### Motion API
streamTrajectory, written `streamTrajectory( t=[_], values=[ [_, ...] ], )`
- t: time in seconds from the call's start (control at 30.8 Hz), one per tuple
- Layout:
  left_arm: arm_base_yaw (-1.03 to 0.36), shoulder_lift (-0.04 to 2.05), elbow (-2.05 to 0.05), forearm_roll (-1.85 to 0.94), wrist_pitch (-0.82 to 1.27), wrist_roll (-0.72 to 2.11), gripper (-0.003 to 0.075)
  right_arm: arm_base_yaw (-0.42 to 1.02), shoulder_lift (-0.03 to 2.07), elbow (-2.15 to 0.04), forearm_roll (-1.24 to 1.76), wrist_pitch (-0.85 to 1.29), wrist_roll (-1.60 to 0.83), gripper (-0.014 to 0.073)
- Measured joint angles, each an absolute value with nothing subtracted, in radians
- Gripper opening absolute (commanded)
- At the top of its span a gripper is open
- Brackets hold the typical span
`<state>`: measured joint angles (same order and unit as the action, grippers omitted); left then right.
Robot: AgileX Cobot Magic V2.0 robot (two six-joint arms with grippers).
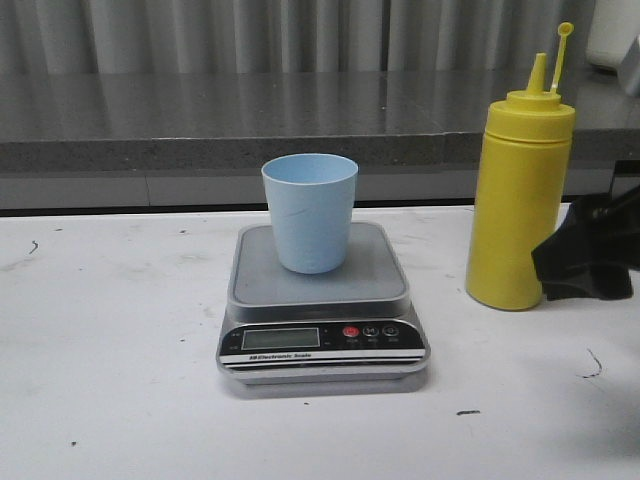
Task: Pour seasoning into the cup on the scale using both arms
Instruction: 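Move the right gripper to the yellow squeeze bottle and grasp it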
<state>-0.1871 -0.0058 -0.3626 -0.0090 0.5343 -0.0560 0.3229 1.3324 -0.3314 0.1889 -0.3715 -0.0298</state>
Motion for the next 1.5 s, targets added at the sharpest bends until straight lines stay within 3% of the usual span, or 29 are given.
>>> streamTrajectory(
  t=[0.59, 1.5],
  values=[
    [-0.187, -0.006, -0.363, -0.009, 0.534, -0.056, -0.0020, 0.345, 1.632, -0.314, 0.170, -0.918, 0.074, 0.0588],
    [-0.187, -0.006, -0.363, -0.009, 0.534, -0.056, -0.0020, 0.345, 1.779, -0.452, 0.194, -0.999, 0.128, 0.0588]
  ],
)
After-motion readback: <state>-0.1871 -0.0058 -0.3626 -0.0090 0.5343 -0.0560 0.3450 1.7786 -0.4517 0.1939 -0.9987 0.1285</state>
